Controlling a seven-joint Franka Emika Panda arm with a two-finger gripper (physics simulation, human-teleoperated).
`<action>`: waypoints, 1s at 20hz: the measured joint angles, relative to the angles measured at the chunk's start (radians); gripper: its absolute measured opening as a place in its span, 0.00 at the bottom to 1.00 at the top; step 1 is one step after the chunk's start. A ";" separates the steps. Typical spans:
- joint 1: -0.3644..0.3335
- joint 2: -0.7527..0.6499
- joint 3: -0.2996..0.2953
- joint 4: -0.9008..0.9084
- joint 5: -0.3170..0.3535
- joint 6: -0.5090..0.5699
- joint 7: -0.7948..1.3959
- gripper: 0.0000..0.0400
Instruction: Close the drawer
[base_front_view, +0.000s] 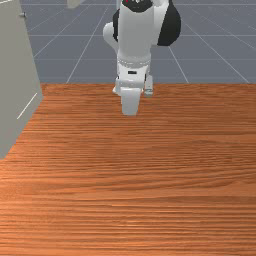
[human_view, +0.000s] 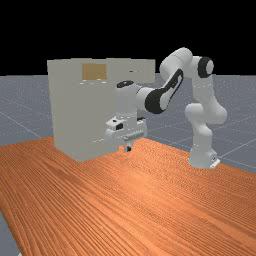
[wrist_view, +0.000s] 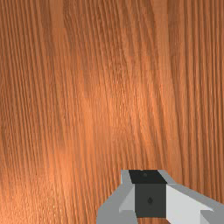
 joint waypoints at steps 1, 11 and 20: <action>0.002 -0.067 0.000 -0.098 -0.003 0.037 0.004 0.00; -0.089 -0.313 -0.111 -0.432 -0.023 0.196 -0.403 0.00; -0.283 -0.073 -0.229 -0.123 0.063 0.134 -0.854 0.00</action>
